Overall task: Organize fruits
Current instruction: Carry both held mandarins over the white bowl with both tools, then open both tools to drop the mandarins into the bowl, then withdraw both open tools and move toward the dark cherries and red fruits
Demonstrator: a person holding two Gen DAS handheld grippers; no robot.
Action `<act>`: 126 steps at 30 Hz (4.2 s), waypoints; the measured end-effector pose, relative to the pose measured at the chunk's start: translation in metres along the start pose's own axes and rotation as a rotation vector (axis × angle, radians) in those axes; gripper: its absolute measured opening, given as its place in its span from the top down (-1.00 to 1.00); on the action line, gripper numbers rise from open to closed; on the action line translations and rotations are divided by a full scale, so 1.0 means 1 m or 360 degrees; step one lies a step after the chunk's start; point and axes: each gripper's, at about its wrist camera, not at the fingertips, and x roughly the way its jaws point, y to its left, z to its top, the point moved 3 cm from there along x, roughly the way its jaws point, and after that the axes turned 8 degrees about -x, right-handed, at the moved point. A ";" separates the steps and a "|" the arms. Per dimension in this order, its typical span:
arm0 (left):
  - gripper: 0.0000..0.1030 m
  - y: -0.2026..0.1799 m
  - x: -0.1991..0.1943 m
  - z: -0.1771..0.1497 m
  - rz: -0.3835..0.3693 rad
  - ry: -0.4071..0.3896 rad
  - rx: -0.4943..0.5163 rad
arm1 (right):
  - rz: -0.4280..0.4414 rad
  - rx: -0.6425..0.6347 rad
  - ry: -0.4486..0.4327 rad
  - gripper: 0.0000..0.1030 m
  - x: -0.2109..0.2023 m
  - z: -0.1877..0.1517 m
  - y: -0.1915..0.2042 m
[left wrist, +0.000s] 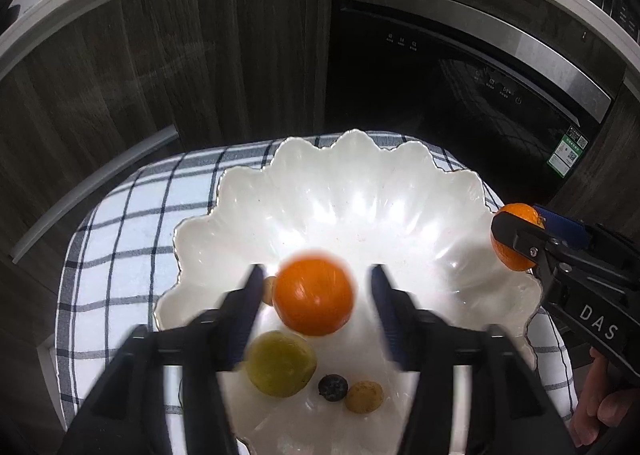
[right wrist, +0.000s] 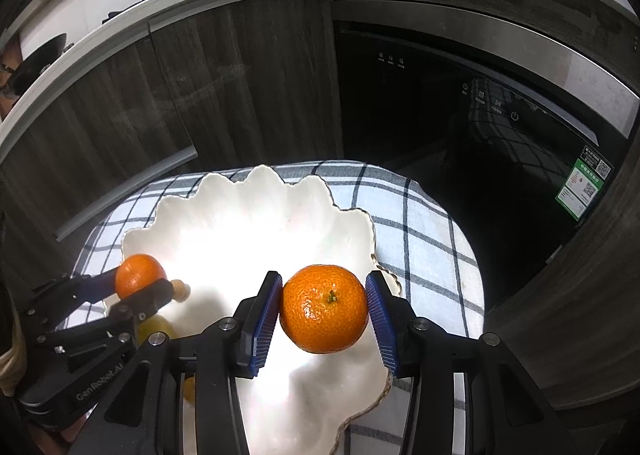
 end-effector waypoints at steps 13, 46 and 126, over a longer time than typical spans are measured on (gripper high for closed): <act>-0.72 0.011 -0.018 0.007 0.0067 -0.0061 -0.0031 | -0.0038 -0.0001 -0.0091 -0.49 -0.016 0.009 0.006; -0.85 0.012 -0.093 -0.018 0.0057 -0.0138 -0.0054 | -0.0087 -0.0003 -0.0168 -0.54 -0.085 -0.010 0.016; -0.73 0.013 -0.115 -0.168 0.0147 -0.0271 0.0039 | -0.0134 -0.0159 -0.0041 -0.52 -0.096 -0.167 0.040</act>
